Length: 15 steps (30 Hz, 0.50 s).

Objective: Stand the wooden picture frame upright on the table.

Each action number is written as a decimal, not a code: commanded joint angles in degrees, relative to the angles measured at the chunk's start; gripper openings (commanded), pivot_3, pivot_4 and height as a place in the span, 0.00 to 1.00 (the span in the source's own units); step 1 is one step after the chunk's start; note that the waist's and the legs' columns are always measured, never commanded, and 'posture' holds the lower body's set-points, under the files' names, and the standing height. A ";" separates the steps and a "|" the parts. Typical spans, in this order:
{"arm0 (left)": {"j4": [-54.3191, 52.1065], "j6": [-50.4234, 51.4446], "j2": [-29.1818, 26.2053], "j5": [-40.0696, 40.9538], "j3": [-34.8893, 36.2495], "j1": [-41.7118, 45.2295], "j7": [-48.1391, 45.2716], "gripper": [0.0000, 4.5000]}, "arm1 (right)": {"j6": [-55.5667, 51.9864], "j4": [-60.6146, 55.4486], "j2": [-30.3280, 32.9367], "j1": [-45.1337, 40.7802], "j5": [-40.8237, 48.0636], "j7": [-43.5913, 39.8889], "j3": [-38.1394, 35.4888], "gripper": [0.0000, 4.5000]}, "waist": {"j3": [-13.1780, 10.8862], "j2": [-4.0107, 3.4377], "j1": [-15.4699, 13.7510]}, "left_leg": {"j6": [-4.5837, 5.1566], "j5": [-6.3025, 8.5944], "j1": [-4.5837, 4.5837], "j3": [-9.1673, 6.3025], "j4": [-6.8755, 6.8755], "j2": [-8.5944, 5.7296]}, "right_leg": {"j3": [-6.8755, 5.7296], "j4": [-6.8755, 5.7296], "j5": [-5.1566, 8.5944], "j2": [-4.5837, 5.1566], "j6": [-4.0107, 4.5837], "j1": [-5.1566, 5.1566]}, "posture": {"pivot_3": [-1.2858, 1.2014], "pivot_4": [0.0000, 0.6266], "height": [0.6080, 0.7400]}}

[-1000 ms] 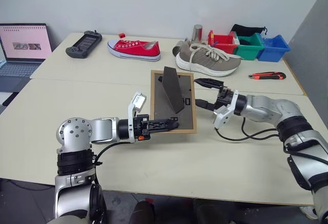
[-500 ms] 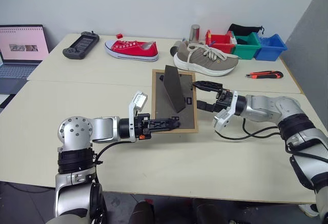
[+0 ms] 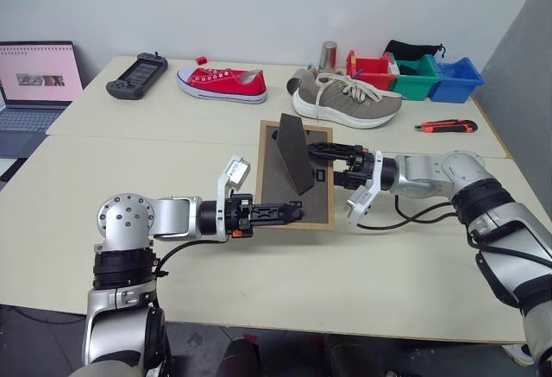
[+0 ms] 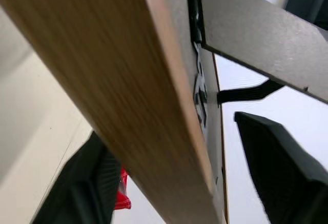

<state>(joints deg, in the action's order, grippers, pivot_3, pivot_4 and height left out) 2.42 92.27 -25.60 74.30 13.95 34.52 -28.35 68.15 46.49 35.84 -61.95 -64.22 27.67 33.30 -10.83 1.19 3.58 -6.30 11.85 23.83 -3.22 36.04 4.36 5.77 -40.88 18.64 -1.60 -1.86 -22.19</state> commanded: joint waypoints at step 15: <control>2.18 -1.95 1.38 5.17 2.49 1.24 4.59 0.30 | 1.22 -3.07 1.90 -0.08 2.18 1.69 -0.54 0.32 | 0.00 0.00 -0.13 | 0.00 0.00 -0.01 -0.01 0.00 -0.02 | 0.00 -0.02 0.00 0.02 0.00 0.00 | 0.52 0.24 1.00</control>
<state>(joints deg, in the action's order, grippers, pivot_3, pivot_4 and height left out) 4.22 92.05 -24.46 79.67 14.73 34.47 -26.34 68.24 45.70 36.91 -61.81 -64.15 28.90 33.95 -10.83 1.19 3.45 -6.30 11.85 23.83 -3.23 36.04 4.32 5.76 -40.90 18.64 -1.56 -1.86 -22.19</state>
